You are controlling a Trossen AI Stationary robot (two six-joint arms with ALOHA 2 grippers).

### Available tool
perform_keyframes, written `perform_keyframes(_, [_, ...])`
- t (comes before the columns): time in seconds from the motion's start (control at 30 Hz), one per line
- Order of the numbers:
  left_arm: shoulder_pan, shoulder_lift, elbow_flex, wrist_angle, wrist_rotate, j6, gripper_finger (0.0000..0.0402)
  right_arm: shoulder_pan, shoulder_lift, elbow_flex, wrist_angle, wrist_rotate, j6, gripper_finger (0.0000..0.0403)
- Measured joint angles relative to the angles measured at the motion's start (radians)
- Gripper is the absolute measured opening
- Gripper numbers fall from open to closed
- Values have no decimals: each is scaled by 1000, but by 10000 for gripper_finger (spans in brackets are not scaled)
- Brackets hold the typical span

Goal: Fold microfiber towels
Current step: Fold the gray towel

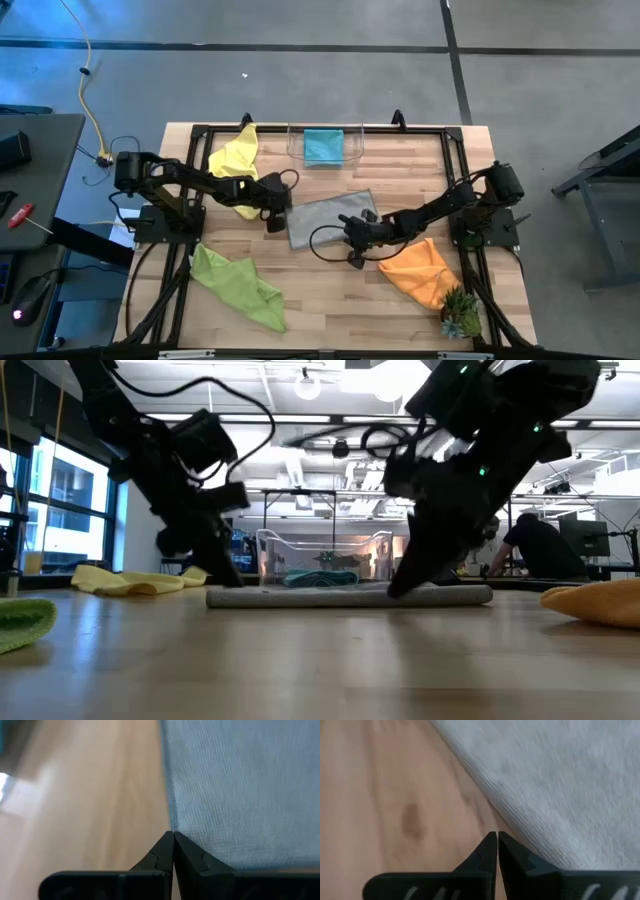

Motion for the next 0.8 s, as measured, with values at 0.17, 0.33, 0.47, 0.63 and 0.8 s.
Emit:
perform_keyframes(0.17, [-24, 48, 5, 20, 9, 8, 0, -23, -7, 18, -115, 8, 23, 9])
perform_keyframes(0.33, [-76, 45, 5, -9, 16, -29, 0, -53, -16, 20, -185, 5, 8, 9])
perform_keyframes(0.47, [-130, 30, 4, -45, 16, -98, 0, -75, -21, 21, -230, 1, -30, 9])
perform_keyframes(0.63, [-229, 29, 4, -54, 12, -221, 0, -99, -37, 21, -292, 0, -102, 9])
perform_keyframes(0.8, [-350, 32, 0, -26, -16, -331, 0, -124, -88, 14, -411, 12, -166, 9])
